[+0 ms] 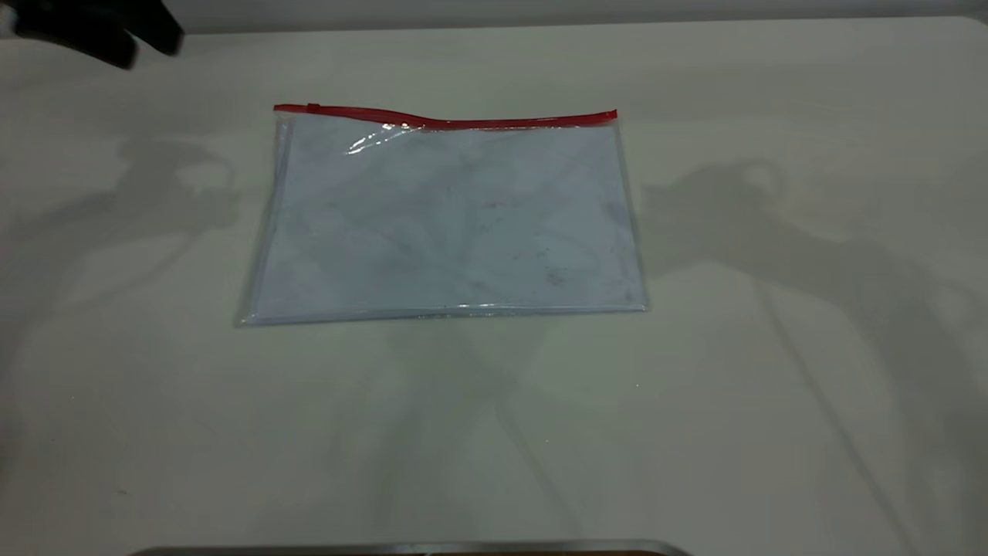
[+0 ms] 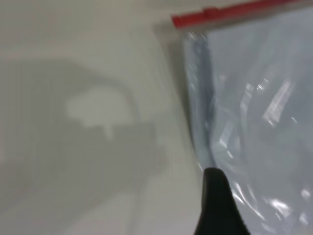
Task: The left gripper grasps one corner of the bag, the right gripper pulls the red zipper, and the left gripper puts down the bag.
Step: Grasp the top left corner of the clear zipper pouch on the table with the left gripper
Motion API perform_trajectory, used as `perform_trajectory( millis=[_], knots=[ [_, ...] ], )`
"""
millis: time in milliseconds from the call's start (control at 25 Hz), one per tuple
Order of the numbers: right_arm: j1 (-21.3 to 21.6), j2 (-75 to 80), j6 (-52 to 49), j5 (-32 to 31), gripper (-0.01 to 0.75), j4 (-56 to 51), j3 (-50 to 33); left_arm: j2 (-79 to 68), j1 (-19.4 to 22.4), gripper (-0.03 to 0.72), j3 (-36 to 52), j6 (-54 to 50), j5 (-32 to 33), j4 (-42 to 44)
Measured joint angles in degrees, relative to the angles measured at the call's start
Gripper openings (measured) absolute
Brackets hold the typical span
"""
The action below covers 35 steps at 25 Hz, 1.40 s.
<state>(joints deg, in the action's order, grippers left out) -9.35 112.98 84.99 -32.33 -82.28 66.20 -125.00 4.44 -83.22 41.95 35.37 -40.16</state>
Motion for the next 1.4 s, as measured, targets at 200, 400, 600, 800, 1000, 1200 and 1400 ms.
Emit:
perform_trajectory(
  millis=[200,400,600,800,1000,1200,1400],
  knots=[
    [0.0,5.1,0.1,-0.4,0.505,-0.1,4.4,-11.2,0.0,0.529,-9.6,5.7,0.4,-5.1],
    [0.0,6.7,0.1,-0.4,0.505,-0.3,5.5,-19.4,-0.3,0.529,-15.0,16.3,3.5,-16.5],
    [0.0,6.9,0.1,-0.7,0.505,-0.5,5.5,-23.8,-0.6,0.529,-16.6,21.0,2.6,-22.8],
    [0.0,6.9,0.1,-0.7,0.505,-0.5,5.5,-25.0,-0.7,0.530,-16.9,22.4,2.1,-23.9],
    [0.0,6.9,0.1,-1.6,0.505,-0.5,5.5,-25.5,-0.8,0.530,-17.0,23.0,-0.1,-23.9],
    [0.0,6.9,0.1,-2.1,0.505,-0.5,5.5,-25.9,-1.1,0.531,-17.0,23.0,-0.4,-24.2],
    [0.0,6.9,0.1,-2.1,0.505,-0.6,5.5,-27.6,-3.0,0.531,-17.1,24.0,0.0,-25.6]
  ],
)
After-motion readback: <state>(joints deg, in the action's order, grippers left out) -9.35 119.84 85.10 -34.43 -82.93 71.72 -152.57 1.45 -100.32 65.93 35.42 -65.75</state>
